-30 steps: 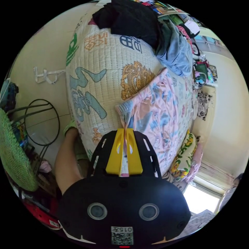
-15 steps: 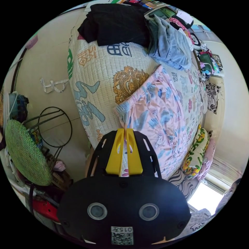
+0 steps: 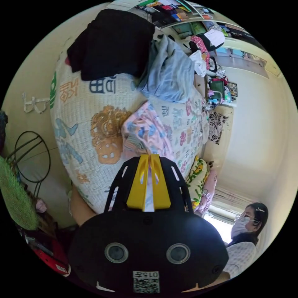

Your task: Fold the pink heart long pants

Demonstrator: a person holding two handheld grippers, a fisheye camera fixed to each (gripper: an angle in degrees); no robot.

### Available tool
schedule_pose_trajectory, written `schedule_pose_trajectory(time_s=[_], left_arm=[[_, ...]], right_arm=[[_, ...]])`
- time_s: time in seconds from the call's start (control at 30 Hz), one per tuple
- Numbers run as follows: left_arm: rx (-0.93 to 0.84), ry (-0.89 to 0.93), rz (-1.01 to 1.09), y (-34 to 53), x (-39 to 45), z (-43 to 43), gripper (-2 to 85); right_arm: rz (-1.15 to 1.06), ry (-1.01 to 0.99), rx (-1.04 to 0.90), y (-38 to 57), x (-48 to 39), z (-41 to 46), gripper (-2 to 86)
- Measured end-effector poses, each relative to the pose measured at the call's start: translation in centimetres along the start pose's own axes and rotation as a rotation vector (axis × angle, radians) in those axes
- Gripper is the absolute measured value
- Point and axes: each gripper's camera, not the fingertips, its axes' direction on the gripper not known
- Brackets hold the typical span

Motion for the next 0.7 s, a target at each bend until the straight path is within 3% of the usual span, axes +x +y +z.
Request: schedule_pose_trajectory(time_s=[0.23,0.37,0.7], left_arm=[[0.050,0.108,-0.058,-5.0,1.3,3.2,-0.8],[0.082,0.134,-0.101,-7.7,1.7,5.8,-0.6],[0.132,0.096,-0.139,-11.0,3.4,10.1,5.7]], right_arm=[[-0.097,0.104,-0.065,-7.7,-9.3,3.1,-0.4],[-0.070,0.268,-0.082,-11.7,-13.0,6.6,-0.2],[-0.098,0.553,-0.003,-15.2,-18.4,8.8,4.7]])
